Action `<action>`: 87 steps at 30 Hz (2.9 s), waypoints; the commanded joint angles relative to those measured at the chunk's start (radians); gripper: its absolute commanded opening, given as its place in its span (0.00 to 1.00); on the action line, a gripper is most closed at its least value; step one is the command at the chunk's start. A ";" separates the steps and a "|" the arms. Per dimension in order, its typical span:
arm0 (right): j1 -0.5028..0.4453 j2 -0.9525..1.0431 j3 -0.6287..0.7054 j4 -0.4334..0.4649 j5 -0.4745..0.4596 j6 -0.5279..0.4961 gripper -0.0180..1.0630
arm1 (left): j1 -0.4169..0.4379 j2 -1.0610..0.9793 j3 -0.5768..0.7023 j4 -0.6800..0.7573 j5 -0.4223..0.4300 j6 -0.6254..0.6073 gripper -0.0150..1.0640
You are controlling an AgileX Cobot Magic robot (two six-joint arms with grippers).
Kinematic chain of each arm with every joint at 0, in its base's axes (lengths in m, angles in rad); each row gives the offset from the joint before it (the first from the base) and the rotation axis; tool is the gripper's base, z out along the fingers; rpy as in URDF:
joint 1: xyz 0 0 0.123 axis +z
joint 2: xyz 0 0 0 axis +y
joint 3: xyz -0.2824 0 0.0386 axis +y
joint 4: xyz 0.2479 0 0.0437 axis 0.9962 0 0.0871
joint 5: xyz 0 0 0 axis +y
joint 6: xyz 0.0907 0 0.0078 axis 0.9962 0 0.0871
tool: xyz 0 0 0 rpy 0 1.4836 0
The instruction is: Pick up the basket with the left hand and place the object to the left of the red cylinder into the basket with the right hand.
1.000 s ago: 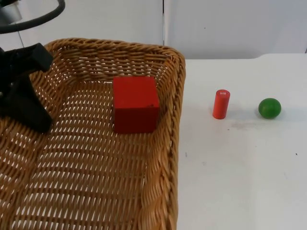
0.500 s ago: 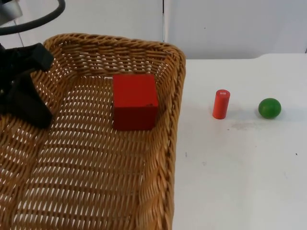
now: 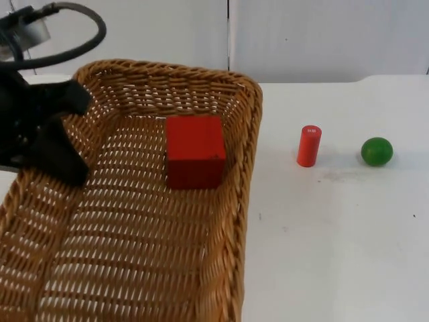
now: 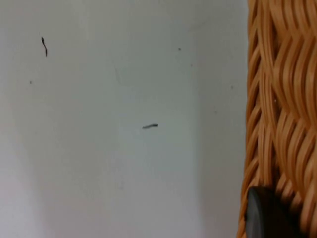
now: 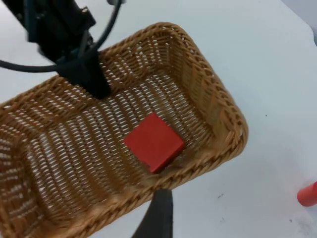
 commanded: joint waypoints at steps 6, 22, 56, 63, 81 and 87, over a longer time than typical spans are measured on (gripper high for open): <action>-0.006 -0.008 0.001 0.006 0.017 -0.017 0.74 | 0.001 0.118 -0.041 -0.057 -0.055 0.048 0.01; -0.006 -0.008 0.001 0.006 0.020 -0.034 0.74 | 0.001 0.413 -0.248 -0.066 -0.060 0.120 0.01; -0.006 -0.008 0.001 0.006 -0.006 -0.034 0.74 | 0.129 0.561 -0.276 -0.204 -0.073 0.211 0.49; -0.006 -0.008 0.001 0.006 -0.008 -0.038 0.74 | 0.129 0.561 -0.276 -0.201 -0.042 0.207 0.99; -0.006 -0.008 0.001 0.006 -0.010 -0.038 0.74 | 0.129 0.391 -0.270 0.007 -0.057 0.111 0.99; -0.006 -0.008 0.001 0.006 -0.022 -0.038 0.74 | 0.129 0.289 -0.266 0.050 -0.037 0.067 0.99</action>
